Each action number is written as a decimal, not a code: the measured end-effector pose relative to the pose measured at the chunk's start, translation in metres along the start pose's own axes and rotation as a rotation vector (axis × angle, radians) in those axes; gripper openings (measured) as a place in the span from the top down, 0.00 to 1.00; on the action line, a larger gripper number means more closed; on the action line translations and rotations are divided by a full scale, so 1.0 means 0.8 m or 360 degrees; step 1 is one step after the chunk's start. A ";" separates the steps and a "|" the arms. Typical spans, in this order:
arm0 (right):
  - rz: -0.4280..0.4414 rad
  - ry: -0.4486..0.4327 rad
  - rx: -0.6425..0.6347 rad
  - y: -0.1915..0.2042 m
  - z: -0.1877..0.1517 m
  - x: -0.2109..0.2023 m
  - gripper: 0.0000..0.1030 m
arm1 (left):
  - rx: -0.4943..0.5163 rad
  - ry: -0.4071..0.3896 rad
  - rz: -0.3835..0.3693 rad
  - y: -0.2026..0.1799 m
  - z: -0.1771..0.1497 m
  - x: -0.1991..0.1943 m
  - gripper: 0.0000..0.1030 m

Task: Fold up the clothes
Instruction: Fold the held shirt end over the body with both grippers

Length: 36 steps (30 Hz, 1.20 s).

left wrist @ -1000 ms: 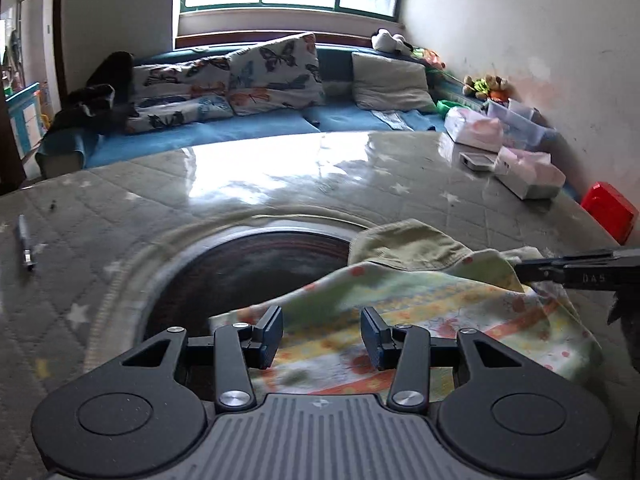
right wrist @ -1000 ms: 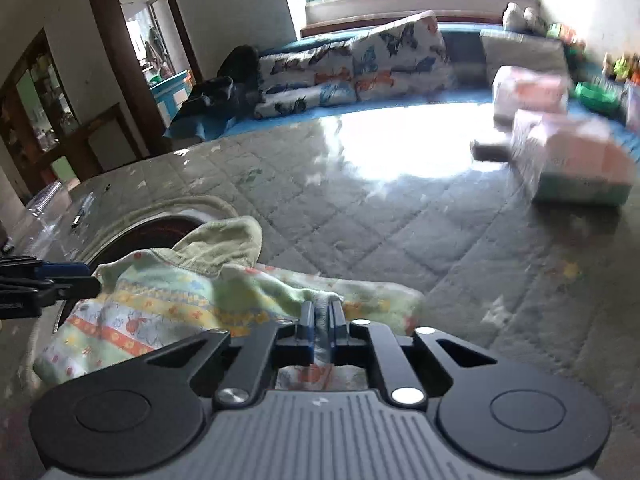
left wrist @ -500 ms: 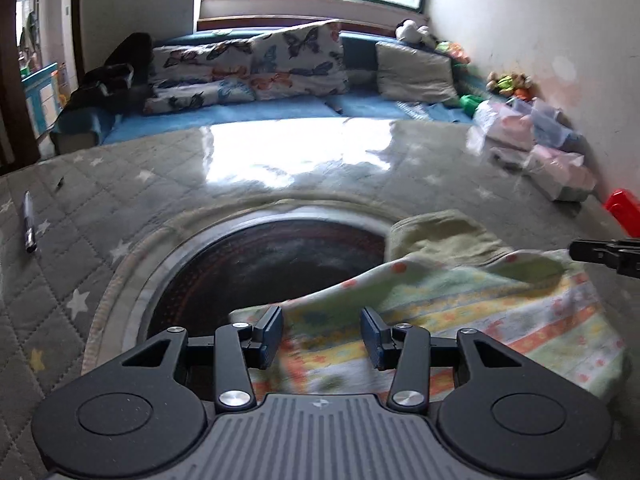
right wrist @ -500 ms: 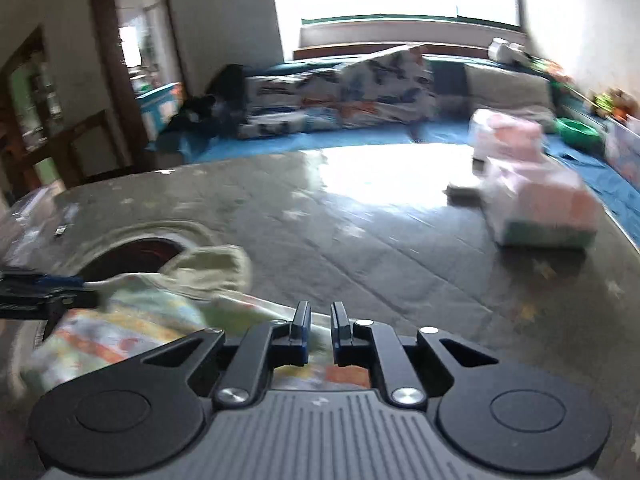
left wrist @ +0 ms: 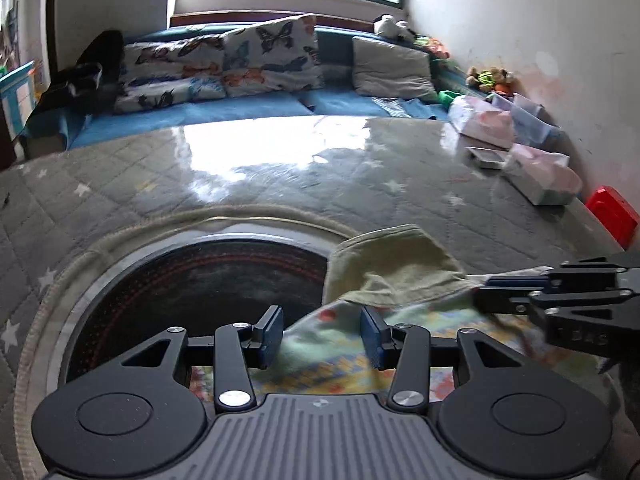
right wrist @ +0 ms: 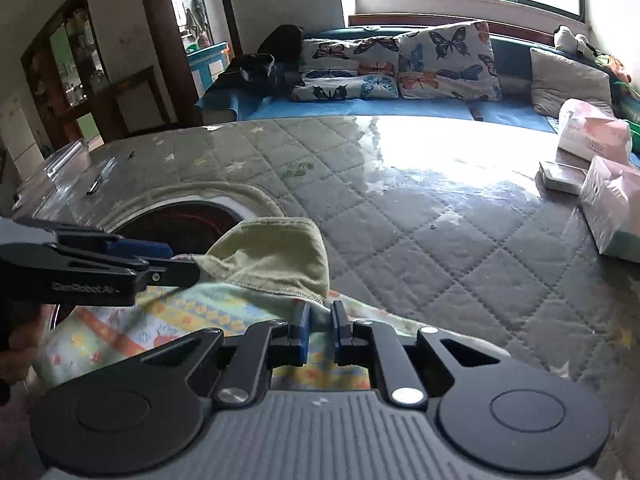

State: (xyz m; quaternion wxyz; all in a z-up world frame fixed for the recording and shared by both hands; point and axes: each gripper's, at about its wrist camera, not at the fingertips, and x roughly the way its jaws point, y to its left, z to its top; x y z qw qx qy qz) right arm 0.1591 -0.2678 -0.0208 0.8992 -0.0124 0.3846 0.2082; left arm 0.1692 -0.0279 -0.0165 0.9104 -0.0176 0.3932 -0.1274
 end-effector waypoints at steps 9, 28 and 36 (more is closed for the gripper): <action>0.0126 0.0018 -0.0209 0.037 -0.006 -0.043 0.87 | 0.0012 -0.0070 -0.0101 -0.012 -0.016 -0.051 0.54; 0.0214 0.0071 -0.0458 0.098 -0.082 -0.080 0.86 | 0.0196 -0.0092 -0.0111 -0.050 -0.104 -0.099 0.54; 0.0113 0.0043 -0.0301 0.057 -0.101 -0.103 0.87 | 0.0050 -0.0104 -0.0042 -0.011 -0.122 -0.115 0.55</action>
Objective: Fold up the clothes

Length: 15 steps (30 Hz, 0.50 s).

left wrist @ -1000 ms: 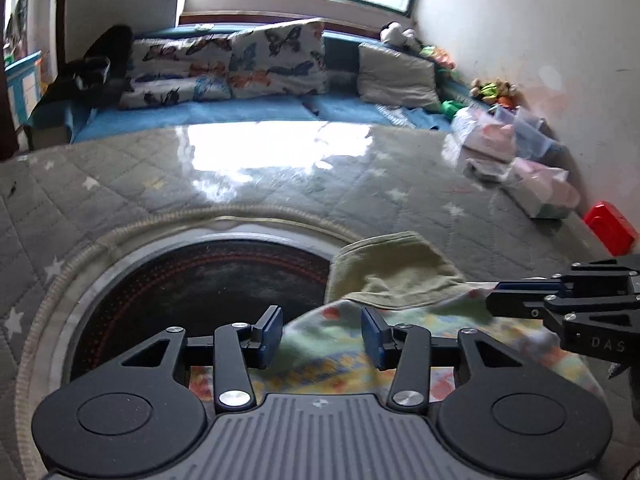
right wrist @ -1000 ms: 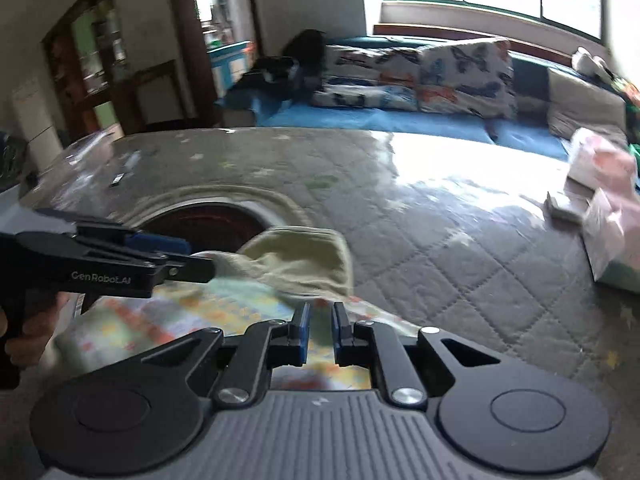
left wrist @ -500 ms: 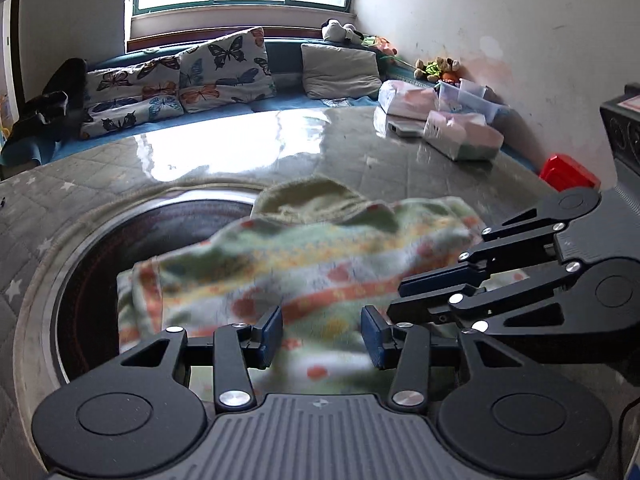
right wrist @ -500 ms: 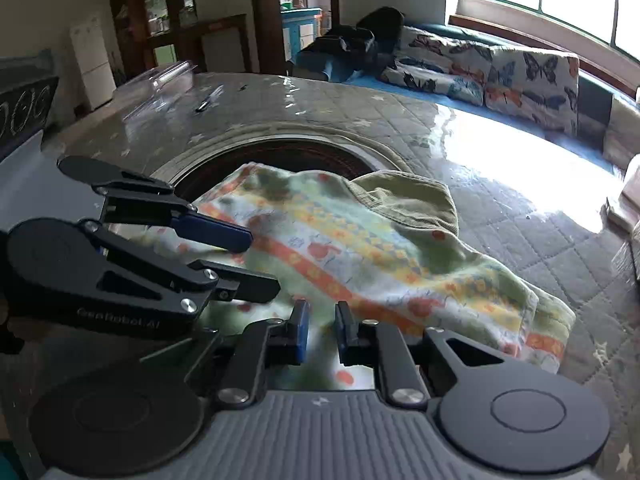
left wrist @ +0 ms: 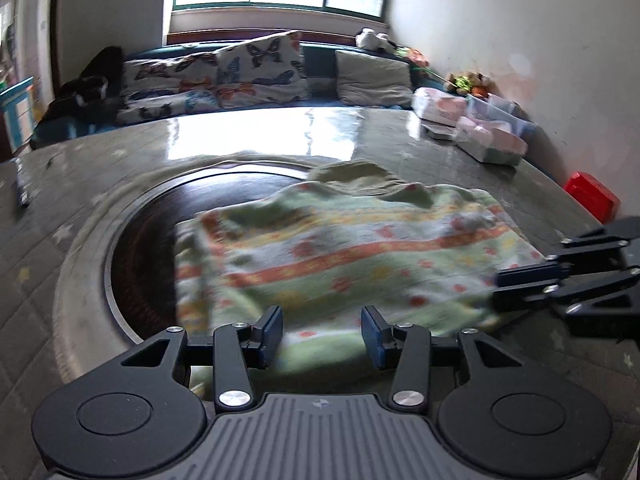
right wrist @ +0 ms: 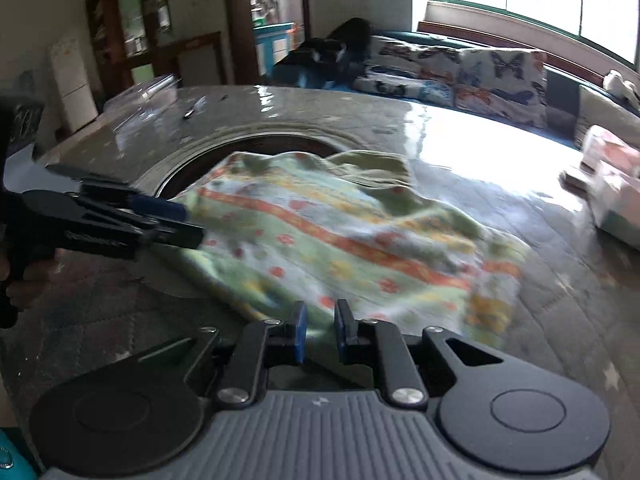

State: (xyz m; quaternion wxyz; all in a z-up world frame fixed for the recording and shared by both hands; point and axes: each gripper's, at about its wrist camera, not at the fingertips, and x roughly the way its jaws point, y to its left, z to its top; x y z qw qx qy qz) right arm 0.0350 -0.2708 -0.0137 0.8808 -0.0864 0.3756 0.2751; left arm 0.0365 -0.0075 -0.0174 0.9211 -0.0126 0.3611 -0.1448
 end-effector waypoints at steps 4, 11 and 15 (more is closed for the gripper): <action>-0.0077 0.0040 0.0066 -0.023 -0.017 -0.008 0.86 | -0.0066 -0.0012 0.0028 0.020 -0.008 -0.011 0.55; -0.0124 0.0008 0.0055 -0.030 -0.011 -0.029 0.86 | -0.0163 0.0013 0.0114 0.051 -0.015 -0.023 0.53; -0.0104 -0.0034 0.0077 -0.032 0.003 -0.020 0.83 | -0.0185 -0.0012 0.0116 0.057 -0.011 -0.031 0.53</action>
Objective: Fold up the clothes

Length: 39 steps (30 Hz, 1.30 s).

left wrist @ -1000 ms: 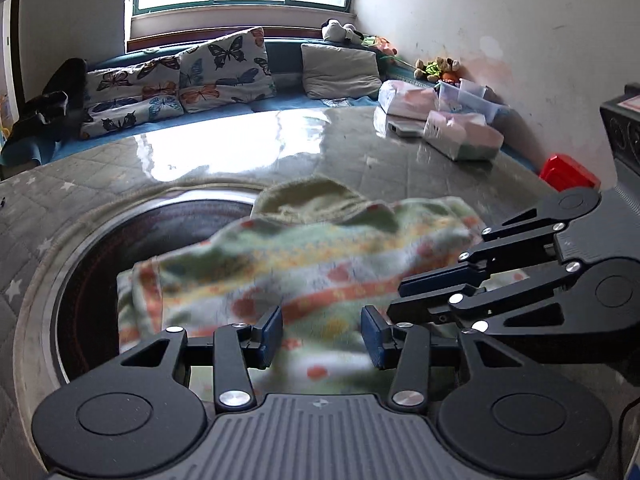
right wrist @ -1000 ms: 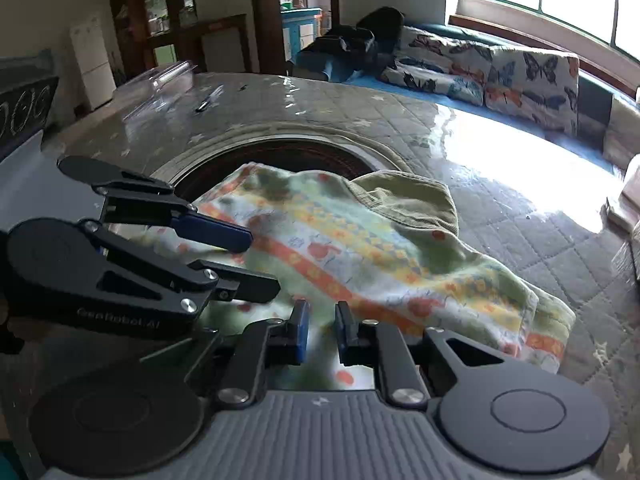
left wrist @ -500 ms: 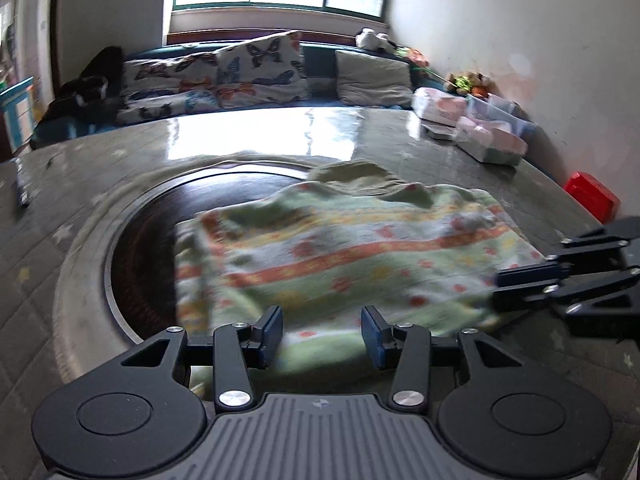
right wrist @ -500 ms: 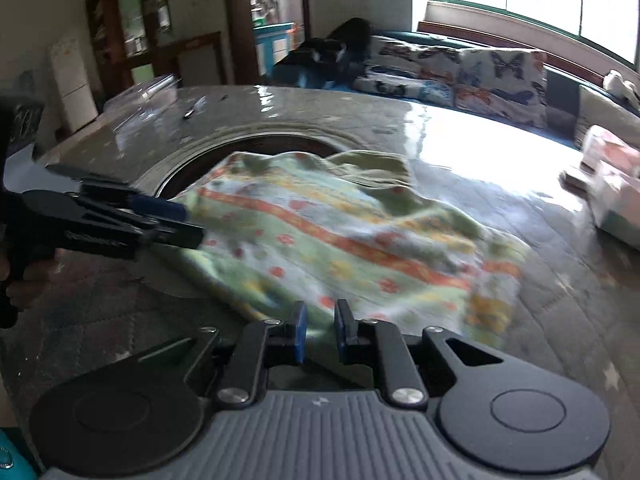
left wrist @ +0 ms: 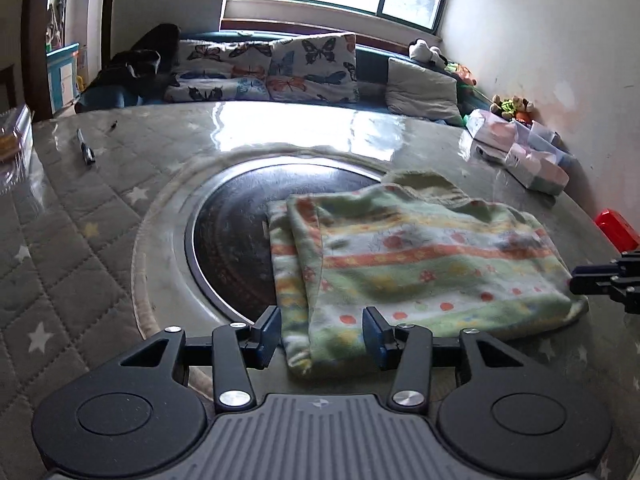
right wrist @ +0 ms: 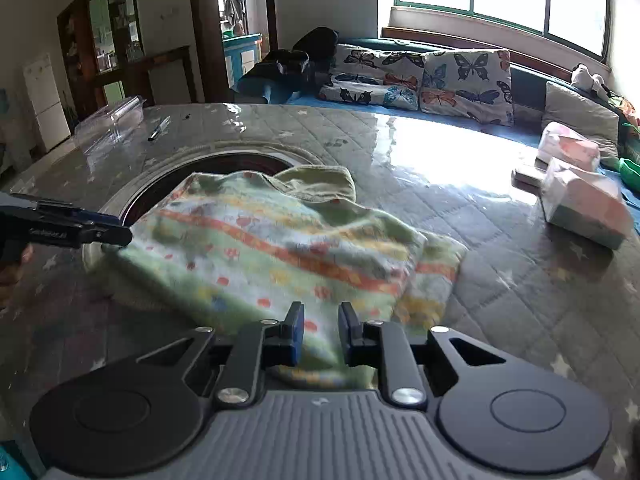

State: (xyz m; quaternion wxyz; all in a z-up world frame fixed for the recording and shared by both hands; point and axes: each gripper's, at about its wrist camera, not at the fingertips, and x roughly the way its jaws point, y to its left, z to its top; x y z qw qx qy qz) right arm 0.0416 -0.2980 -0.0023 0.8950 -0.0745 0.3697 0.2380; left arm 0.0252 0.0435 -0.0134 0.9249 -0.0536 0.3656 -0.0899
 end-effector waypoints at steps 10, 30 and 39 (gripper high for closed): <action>-0.0039 0.0035 -0.0012 -0.012 0.020 0.030 0.82 | 0.0010 -0.0005 0.0014 -0.001 0.019 0.006 0.53; -0.0062 0.0012 0.0073 -0.044 0.070 0.100 0.79 | 0.0067 0.0043 -0.0079 -0.033 0.084 0.088 0.53; -0.0068 0.0032 0.0066 -0.047 0.072 0.107 0.79 | 0.0012 0.0045 -0.0033 -0.036 0.103 0.133 0.53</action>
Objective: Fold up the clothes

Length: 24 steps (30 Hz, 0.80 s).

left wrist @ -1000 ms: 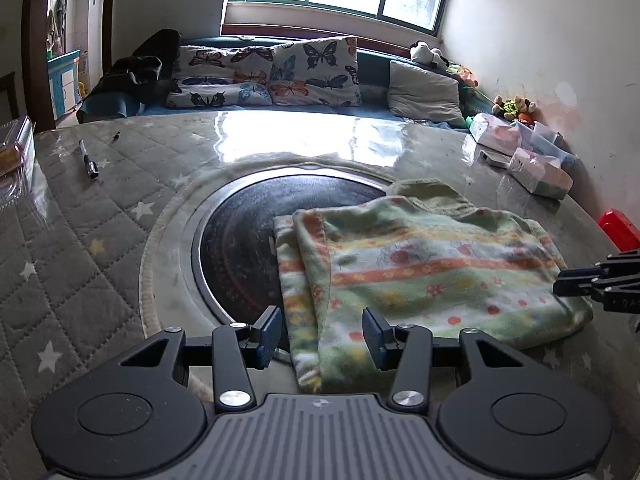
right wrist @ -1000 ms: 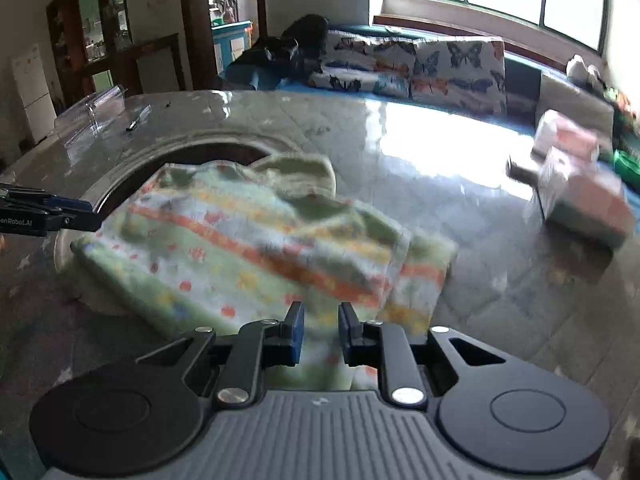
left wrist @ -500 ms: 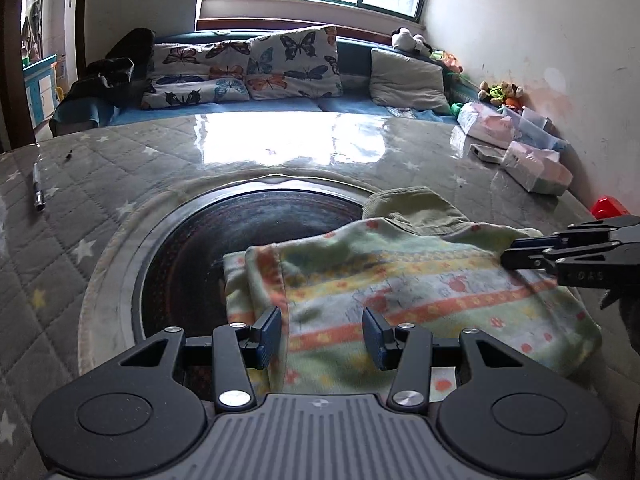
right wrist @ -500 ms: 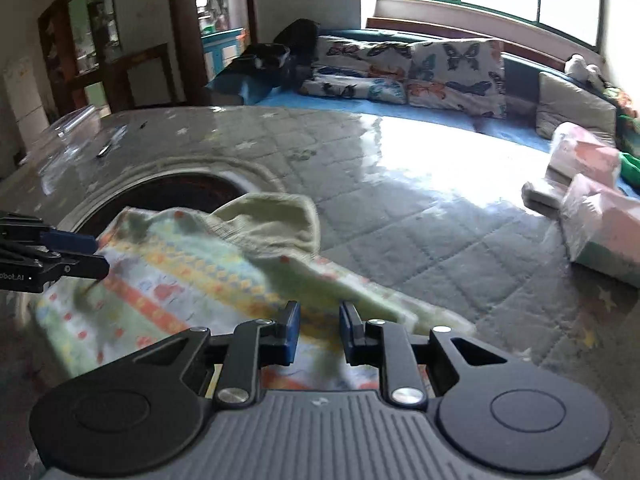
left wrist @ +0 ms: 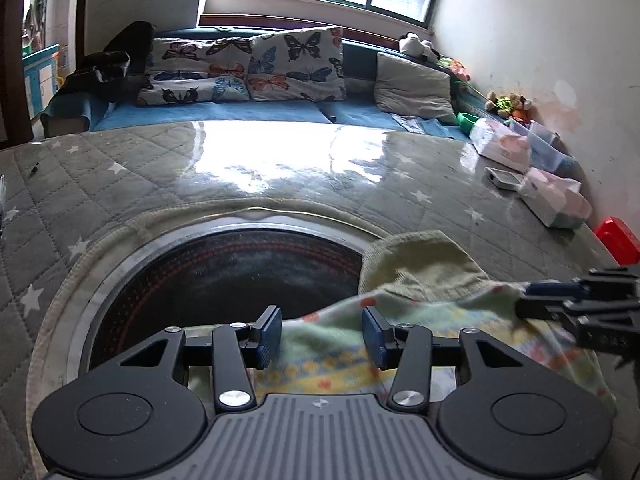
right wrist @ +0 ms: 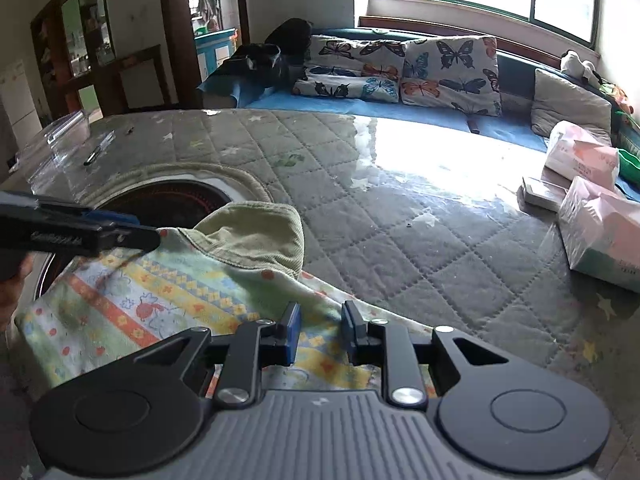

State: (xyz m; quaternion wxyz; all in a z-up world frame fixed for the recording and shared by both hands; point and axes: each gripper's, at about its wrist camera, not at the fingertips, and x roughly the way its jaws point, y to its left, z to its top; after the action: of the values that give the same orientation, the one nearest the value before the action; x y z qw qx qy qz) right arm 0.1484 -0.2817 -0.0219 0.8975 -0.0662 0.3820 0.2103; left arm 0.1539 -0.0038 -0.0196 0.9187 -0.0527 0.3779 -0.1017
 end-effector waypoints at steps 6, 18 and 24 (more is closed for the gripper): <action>-0.0002 -0.0025 -0.0020 0.010 0.002 -0.009 0.78 | 0.0005 -0.0006 0.0029 0.001 -0.001 -0.002 0.53; 0.0155 -0.0022 -0.0202 0.084 -0.016 -0.041 0.67 | 0.0007 -0.0035 0.0134 0.007 -0.020 -0.051 0.21; 0.0215 -0.0044 -0.0301 0.125 -0.031 -0.052 0.66 | -0.0044 -0.0043 0.0224 0.025 -0.041 -0.078 0.13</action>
State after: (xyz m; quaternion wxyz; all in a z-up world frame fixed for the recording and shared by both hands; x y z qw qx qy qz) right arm 0.0634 -0.2121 -0.0051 0.8762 -0.1218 0.3517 0.3063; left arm 0.0908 0.0290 -0.0035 0.9278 -0.0400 0.3697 -0.0310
